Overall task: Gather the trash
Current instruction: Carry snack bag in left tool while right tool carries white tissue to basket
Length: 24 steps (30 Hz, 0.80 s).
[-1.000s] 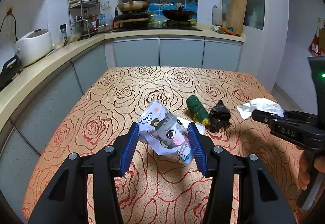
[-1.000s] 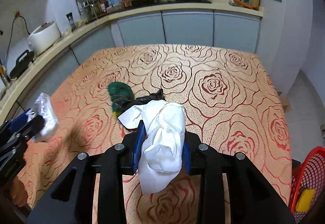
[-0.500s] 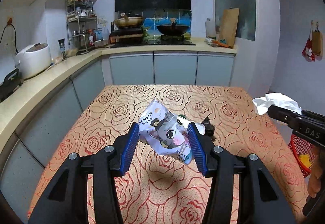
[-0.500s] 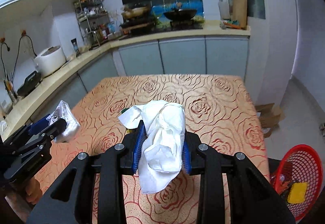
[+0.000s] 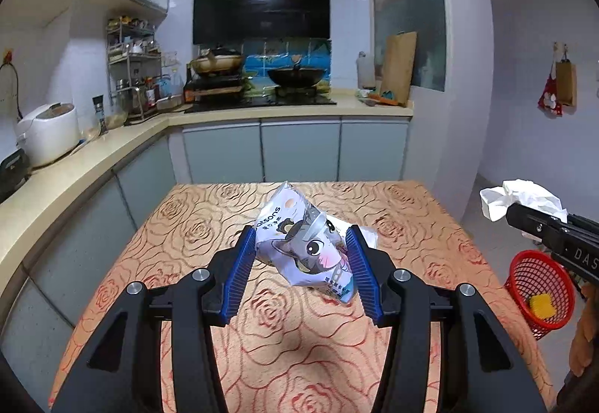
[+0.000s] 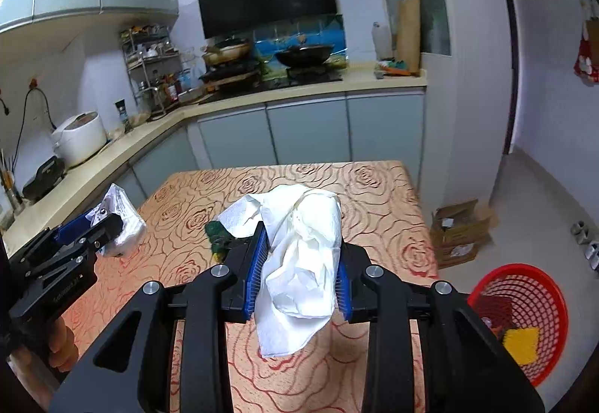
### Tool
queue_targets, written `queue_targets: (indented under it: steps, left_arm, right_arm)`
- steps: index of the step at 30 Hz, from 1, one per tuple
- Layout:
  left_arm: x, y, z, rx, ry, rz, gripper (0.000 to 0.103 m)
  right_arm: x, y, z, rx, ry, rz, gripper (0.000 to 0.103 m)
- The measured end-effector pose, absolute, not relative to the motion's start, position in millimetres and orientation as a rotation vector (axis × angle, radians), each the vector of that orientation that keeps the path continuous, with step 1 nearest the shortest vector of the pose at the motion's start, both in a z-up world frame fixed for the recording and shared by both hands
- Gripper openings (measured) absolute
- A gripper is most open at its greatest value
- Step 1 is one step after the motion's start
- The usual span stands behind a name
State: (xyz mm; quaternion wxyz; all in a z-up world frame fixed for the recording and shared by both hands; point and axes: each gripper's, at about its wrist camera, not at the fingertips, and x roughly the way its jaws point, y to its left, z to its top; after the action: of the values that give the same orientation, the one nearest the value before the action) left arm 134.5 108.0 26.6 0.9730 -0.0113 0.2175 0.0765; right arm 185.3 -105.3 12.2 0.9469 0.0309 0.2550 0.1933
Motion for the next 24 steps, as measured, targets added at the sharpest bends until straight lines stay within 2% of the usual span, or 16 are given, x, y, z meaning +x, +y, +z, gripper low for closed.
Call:
queue_targets:
  steps: [24]
  left_arm:
    - [151.1,-13.1,38.5,0.070,0.392,-0.105,0.048]
  right_arm:
    - [153.3,-227.8,18.3,0.157,0.454,0.145,0.031]
